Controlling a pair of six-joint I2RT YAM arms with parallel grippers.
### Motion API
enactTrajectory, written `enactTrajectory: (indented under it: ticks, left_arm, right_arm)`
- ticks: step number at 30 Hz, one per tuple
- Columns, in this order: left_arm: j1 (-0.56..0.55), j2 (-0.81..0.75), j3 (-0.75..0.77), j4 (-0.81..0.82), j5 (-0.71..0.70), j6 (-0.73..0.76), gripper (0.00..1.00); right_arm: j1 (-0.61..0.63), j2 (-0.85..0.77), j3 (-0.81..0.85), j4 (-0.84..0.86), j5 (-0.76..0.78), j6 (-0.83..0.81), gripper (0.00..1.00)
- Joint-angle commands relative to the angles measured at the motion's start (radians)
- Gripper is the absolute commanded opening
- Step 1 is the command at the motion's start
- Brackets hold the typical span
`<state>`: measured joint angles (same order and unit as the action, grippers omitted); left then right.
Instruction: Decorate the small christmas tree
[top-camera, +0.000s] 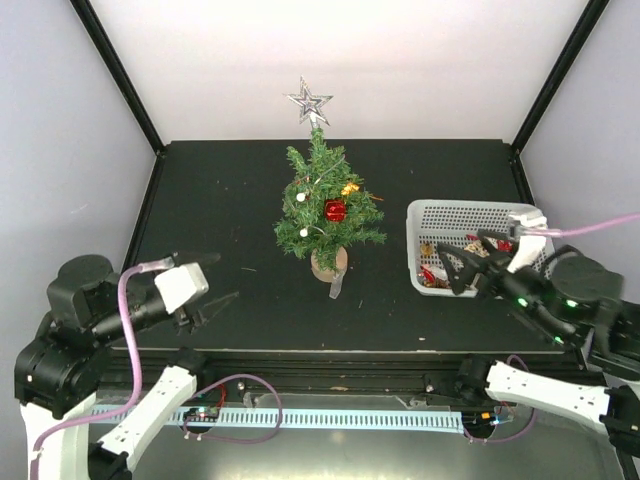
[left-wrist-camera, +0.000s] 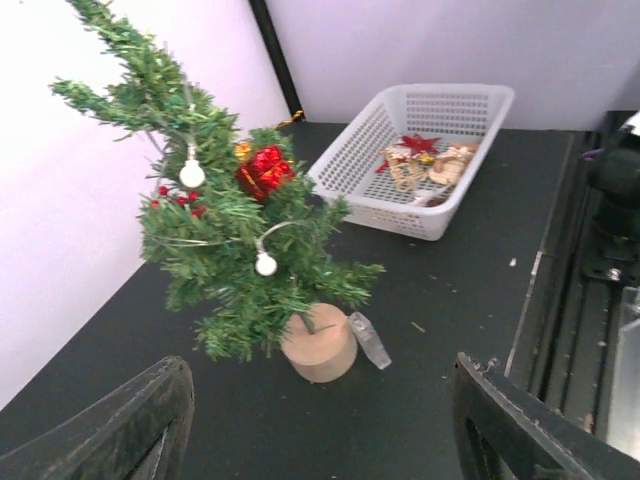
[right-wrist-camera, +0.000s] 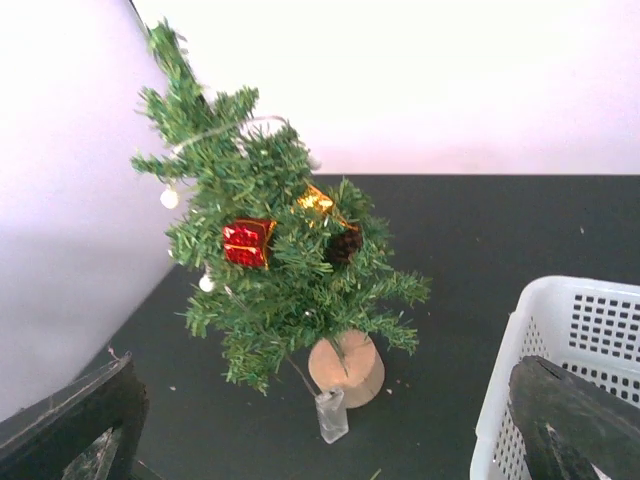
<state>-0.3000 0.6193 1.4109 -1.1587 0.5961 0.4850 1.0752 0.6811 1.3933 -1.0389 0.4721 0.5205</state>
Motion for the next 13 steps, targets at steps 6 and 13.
enactTrajectory:
  ticks: [6,13]
  left_arm:
    - [0.018,-0.084,-0.005,-0.117,0.126,0.004,0.72]
    - [0.049,-0.094,0.003,-0.115,0.177,-0.013,0.73]
  right_arm:
    - [-0.005,-0.16,-0.043,-0.006,-0.047,-0.065,0.99]
    - [-0.005,-0.163,-0.079,-0.009,-0.057,-0.062,0.99]
